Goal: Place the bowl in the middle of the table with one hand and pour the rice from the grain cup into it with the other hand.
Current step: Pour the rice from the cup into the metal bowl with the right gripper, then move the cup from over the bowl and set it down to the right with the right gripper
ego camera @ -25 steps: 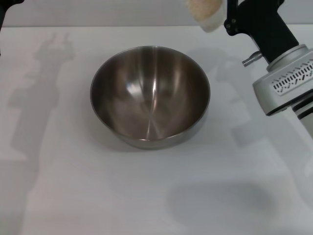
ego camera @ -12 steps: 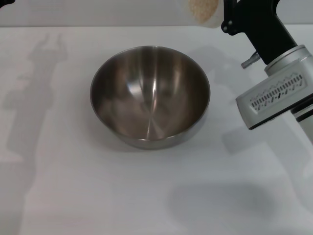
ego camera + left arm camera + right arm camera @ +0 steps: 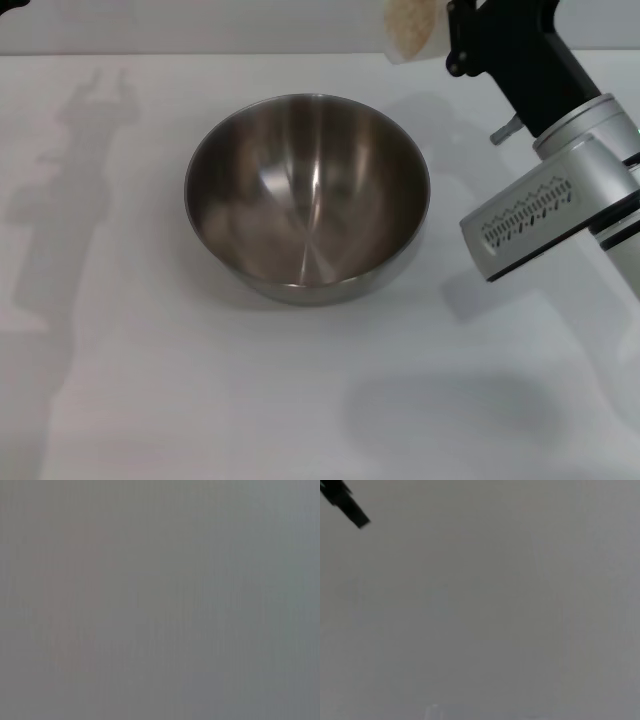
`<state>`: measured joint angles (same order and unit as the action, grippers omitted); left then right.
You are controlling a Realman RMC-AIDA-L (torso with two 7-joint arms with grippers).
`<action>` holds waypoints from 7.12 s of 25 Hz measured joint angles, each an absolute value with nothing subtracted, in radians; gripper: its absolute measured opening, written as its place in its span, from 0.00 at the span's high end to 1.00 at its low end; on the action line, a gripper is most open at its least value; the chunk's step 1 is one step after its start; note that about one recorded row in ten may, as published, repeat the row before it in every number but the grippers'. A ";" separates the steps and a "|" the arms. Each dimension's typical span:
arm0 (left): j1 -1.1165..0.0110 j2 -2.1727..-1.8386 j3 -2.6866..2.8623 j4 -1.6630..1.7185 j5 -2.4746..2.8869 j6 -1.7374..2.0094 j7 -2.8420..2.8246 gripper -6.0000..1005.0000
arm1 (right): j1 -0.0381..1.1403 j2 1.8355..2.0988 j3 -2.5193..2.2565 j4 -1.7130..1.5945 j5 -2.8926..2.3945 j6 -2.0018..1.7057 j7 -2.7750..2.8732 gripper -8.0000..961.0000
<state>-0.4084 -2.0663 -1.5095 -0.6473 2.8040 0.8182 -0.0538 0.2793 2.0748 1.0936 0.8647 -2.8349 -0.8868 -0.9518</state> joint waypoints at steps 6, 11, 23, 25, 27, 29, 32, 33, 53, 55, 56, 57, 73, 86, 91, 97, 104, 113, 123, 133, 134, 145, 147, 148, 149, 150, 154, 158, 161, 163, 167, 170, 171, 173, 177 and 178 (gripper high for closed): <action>-0.408 -2.066 -1.510 -0.647 2.804 0.820 -0.052 0.71 | 0.282 2.076 1.089 0.880 -2.911 -0.852 -0.980 0.99; -0.402 -2.066 -1.523 -0.647 2.804 0.821 -0.056 0.71 | 0.279 2.077 1.078 0.890 -2.917 -0.849 -1.101 0.99; -0.403 -2.066 -1.534 -0.647 2.804 0.832 -0.056 0.71 | 0.270 2.072 1.053 0.917 -2.919 -0.849 -1.266 0.99; -0.404 -2.066 -1.534 -0.647 2.804 0.832 -0.056 0.71 | 0.272 2.072 1.045 0.913 -2.919 -0.849 -1.302 0.99; -0.405 -2.066 -1.534 -0.647 2.804 0.832 -0.055 0.71 | 0.273 2.070 1.043 0.913 -2.919 -0.849 -1.310 0.99; -0.406 -2.066 -1.534 -0.647 2.804 0.832 -0.054 0.71 | 0.274 2.069 1.040 0.914 -2.919 -0.851 -1.327 0.99; -0.406 -2.066 -1.534 -0.647 2.804 0.832 -0.052 0.71 | 0.274 2.068 1.032 0.915 -2.919 -0.854 -1.375 0.99; -0.406 -2.066 -1.534 -0.647 2.804 0.832 -0.052 0.71 | 0.275 2.067 1.023 0.916 -2.919 -0.855 -1.402 0.99; -0.399 -2.066 -1.536 -0.647 2.804 0.847 -0.058 0.71 | 0.267 2.058 0.978 0.927 -2.918 -0.869 -1.568 0.99; -0.399 -2.066 -1.536 -0.647 2.804 0.850 -0.058 0.71 | 0.267 2.058 0.976 0.927 -2.918 -0.870 -1.576 0.99; -0.399 -2.066 -1.536 -0.647 2.804 0.850 -0.058 0.71 | 0.267 2.058 0.974 0.926 -2.918 -0.870 -1.586 0.99; -0.399 -2.066 -1.536 -0.647 2.804 0.851 -0.058 0.71 | 0.268 2.058 0.971 0.926 -2.919 -0.870 -1.592 0.99; -0.399 -2.066 -1.535 -0.647 2.804 0.868 -0.058 0.71 | 0.282 2.047 0.947 0.912 -2.919 -0.876 -1.740 0.99; -0.399 -2.066 -1.536 -0.647 2.804 0.868 -0.058 0.71 | 0.289 2.043 0.935 0.911 -2.919 -0.883 -1.745 0.99; -0.399 -2.067 -1.535 -0.647 2.804 0.868 -0.058 0.71 | 0.279 2.049 0.935 0.908 -2.911 -0.898 -1.679 0.99; -0.399 -2.068 -1.535 -0.651 2.804 0.869 -0.058 0.71 | 0.267 2.063 0.935 0.887 -2.881 -0.911 -1.650 0.99; -0.397 -2.068 -1.535 -0.658 2.804 0.871 -0.058 0.71 | 0.265 2.081 0.884 0.881 -2.635 -0.976 -1.573 0.99; -0.398 -2.068 -1.534 -0.662 2.804 0.876 -0.060 0.71 | 0.281 2.087 0.723 0.916 -2.194 -1.144 -1.450 0.99; -0.398 -2.068 -1.529 -0.663 2.804 0.884 -0.060 0.71 | 0.272 2.086 0.701 0.944 -2.040 -1.183 -1.152 0.99; -0.396 -2.068 -1.528 -0.662 2.804 0.884 -0.060 0.71 | 0.303 2.085 0.701 0.904 -1.729 -1.167 -1.007 0.99; -0.396 -2.068 -1.528 -0.662 2.804 0.884 -0.060 0.71 | 0.303 2.085 0.701 0.904 -1.729 -1.167 -1.007 0.99; -0.396 -2.068 -1.529 -0.662 2.805 0.885 -0.060 0.71 | 0.301 2.088 0.690 0.902 -1.675 -1.131 -0.879 0.99; -0.396 -2.068 -1.529 -0.662 2.806 0.885 -0.060 0.71 | 0.310 2.088 0.686 0.890 -1.647 -1.130 -0.872 0.99; -0.396 -2.068 -1.528 -0.662 2.806 0.885 -0.060 0.71 | 0.316 2.088 0.677 0.874 -1.632 -1.130 -0.857 0.99; -0.396 -2.068 -1.528 -0.662 2.806 0.885 -0.060 0.71 | 0.316 2.088 0.677 0.874 -1.632 -1.130 -0.857 0.99; -0.395 -2.068 -1.527 -0.662 2.808 0.885 -0.060 0.71 | 0.318 2.088 0.671 0.867 -1.630 -1.129 -0.840 0.99; -0.394 -2.068 -1.527 -0.663 2.811 0.885 -0.060 0.71 | 0.315 2.086 0.650 0.857 -1.628 -1.129 -0.759 0.99; -0.394 -2.068 -1.525 -0.663 2.812 0.878 -0.060 0.71 | 0.319 2.089 0.646 0.829 -1.622 -1.096 -0.722 0.99; -0.394 -2.068 -1.522 -0.658 2.812 0.876 -0.059 0.71 | 0.323 2.089 0.646 0.798 -1.619 -1.074 -0.666 0.99; -0.394 -2.068 -1.520 -0.657 2.812 0.876 -0.058 0.71 | 0.323 2.089 0.646 0.780 -1.619 -1.071 -0.645 0.99; -0.388 -2.067 -1.512 -0.663 2.812 0.878 -0.058 0.71 | 0.320 2.090 0.645 0.766 -1.618 -1.068 -0.635 0.98; -0.387 -2.066 -1.510 -0.670 2.812 0.882 -0.055 0.71 | 0.312 2.091 0.642 0.767 -1.618 -1.068 -0.600 0.98; -0.386 -2.066 -1.509 -0.673 2.812 0.882 -0.055 0.71 | 0.308 2.091 0.642 0.767 -1.618 -1.067 -0.568 0.98; -0.384 -2.066 -1.502 -0.678 2.813 0.883 -0.053 0.71 | 0.308 2.091 0.641 0.758 -1.618 -1.064 -0.542 0.98; -0.383 -2.065 -1.500 -0.685 2.813 0.883 -0.053 0.71 | 0.315 2.091 0.636 0.732 -1.618 -1.052 -0.497 0.98; -0.381 -2.065 -1.500 -0.689 2.814 0.883 -0.052 0.71 | 0.318 2.091 0.636 0.716 -1.618 -1.043 -0.471 0.98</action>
<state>-0.3812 -2.0649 -1.5001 -0.6889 2.8141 0.8831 -0.0521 0.3184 2.0914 0.6356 0.7161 -1.6183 -1.0430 -0.4706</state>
